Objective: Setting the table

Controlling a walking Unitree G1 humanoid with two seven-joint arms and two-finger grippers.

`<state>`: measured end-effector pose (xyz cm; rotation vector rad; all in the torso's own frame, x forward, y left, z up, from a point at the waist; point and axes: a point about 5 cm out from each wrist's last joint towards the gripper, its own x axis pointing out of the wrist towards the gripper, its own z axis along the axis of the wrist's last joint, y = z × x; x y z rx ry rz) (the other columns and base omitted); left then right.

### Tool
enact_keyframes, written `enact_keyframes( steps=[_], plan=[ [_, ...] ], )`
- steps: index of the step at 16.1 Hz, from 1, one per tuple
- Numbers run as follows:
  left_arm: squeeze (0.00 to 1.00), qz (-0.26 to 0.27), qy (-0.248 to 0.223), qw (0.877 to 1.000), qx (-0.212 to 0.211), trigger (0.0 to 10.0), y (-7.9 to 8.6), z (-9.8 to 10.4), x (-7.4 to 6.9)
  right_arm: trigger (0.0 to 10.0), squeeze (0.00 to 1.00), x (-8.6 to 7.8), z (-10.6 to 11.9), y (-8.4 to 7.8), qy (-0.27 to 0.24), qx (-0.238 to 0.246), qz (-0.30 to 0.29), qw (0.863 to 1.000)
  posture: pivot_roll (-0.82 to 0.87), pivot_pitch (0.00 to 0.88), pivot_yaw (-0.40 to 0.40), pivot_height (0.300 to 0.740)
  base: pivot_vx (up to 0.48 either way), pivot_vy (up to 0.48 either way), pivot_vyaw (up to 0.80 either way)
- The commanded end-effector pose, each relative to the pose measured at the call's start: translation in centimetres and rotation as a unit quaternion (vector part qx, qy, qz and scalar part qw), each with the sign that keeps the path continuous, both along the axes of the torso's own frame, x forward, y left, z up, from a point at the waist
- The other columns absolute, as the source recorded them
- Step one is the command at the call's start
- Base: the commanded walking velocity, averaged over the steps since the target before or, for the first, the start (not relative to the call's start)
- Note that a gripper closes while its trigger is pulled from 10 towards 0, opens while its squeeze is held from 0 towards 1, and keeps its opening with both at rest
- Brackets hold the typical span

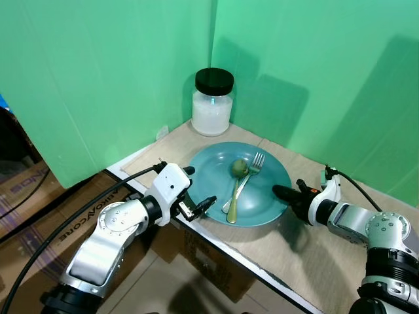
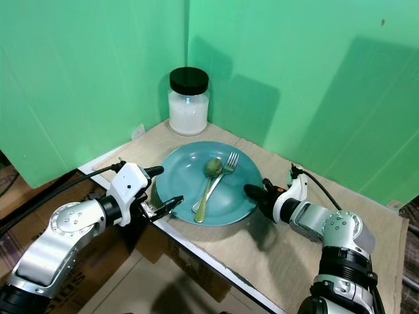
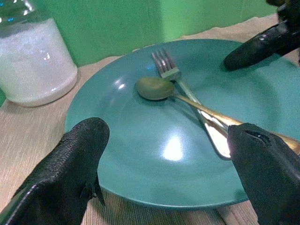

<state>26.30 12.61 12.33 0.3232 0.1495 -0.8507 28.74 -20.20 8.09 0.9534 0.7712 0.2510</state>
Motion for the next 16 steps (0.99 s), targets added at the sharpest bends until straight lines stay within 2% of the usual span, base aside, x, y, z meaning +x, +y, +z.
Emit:
enact_keyframes(
  steps=[1, 5, 10, 13, 15, 16],
  plan=[
    [0.00, -0.003, -0.004, 1.000, -0.002, 10.0, 0.2, 0.5, 0.0, 0.0, 0.00, 0.1, -0.2, -0.5, 0.010, -0.013, -0.018, 1.000, 0.00, 0.000, -0.038, 0.740, 0.000, 0.000, 0.00],
    [0.00, -0.008, 0.000, 1.000, -0.001, 10.0, 0.3, 0.6, 0.0, 0.0, 0.00, 0.1, 0.1, -0.8, 0.006, -0.001, -0.036, 0.999, -0.01, 0.000, -0.024, 0.740, 0.000, 0.000, 0.00],
    [0.00, -0.010, 0.004, 1.000, -0.005, 10.0, 0.3, 0.7, -0.1, 0.0, 0.00, 1.2, 2.5, -2.2, -0.028, -0.002, -0.061, 0.998, -0.01, 0.000, -0.022, 0.740, 0.000, 0.000, 0.00],
    [0.00, -0.010, 0.005, 1.000, -0.003, 10.0, 0.3, 0.7, -0.2, 0.0, 0.00, 1.9, 4.7, -2.9, -0.059, -0.038, -0.054, 0.996, -0.01, 0.000, -0.028, 0.740, 0.000, 0.000, 0.00],
    [0.00, -0.010, 0.006, 1.000, -0.002, 10.0, 0.4, 0.6, -0.3, 0.0, 0.00, 2.0, 5.5, -3.2, -0.069, -0.081, -0.039, 0.994, -0.01, 0.000, -0.029, 0.740, 0.000, 0.000, 0.00],
    [0.00, -0.010, 0.007, 1.000, -0.002, 10.0, 0.3, 0.6, -0.4, 0.0, 0.00, 2.0, 5.8, -3.2, -0.072, -0.086, -0.036, 0.993, -0.01, 0.000, -0.028, 0.740, 0.000, 0.000, 0.00]
  ],
)
